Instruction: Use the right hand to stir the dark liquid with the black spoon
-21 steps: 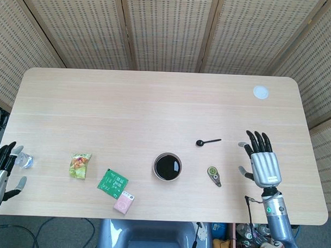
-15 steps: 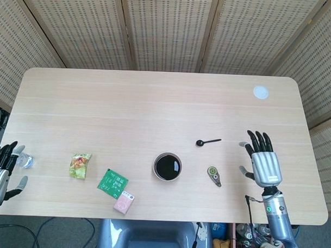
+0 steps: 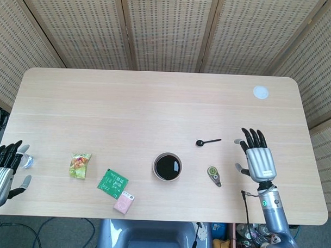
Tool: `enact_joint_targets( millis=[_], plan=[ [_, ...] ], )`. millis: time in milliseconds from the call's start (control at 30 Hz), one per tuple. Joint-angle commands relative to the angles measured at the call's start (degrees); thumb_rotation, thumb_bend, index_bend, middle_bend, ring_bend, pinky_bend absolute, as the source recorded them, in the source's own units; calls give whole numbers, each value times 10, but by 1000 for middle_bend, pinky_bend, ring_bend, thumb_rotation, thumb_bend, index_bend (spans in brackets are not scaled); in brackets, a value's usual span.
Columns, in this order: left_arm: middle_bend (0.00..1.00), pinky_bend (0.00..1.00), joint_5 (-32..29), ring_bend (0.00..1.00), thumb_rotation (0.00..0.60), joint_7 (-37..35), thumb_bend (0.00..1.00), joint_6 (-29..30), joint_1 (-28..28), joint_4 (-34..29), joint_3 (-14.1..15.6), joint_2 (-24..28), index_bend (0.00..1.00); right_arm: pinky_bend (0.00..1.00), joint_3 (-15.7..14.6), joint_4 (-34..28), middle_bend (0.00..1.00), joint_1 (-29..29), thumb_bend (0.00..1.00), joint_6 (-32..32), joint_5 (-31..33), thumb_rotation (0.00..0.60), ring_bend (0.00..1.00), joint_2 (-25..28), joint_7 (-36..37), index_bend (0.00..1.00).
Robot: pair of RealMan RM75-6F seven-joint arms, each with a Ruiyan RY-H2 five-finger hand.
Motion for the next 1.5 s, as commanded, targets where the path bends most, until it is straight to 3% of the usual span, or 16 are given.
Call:
enact_joint_targets(
  millis=[33,367,733,1000,1500],
  plan=[
    [0,0,-2,0,600,1,384,-3,-3,0,-2,-1,0,0,12,10,164,17,318,-16,4,600,4,-5,2,337],
    [0,0,-12,0,600,4,385,-17,-10,3,-4,-6,0,0,51,96,189,96,364,-105,31,600,4,-47,17,456],
    [0,0,-22,0,600,6,385,-23,-14,6,-8,-4,0,0,75,258,227,179,453,-197,69,600,4,-133,31,522],
    [0,0,-24,0,600,10,385,-27,-19,4,-10,-1,0,0,68,374,242,215,462,-240,76,600,4,-190,52,544],
    [0,0,-27,0,600,21,385,-31,-23,-4,-10,3,0,0,44,516,252,237,518,-288,68,600,4,-255,90,550]
  ],
)
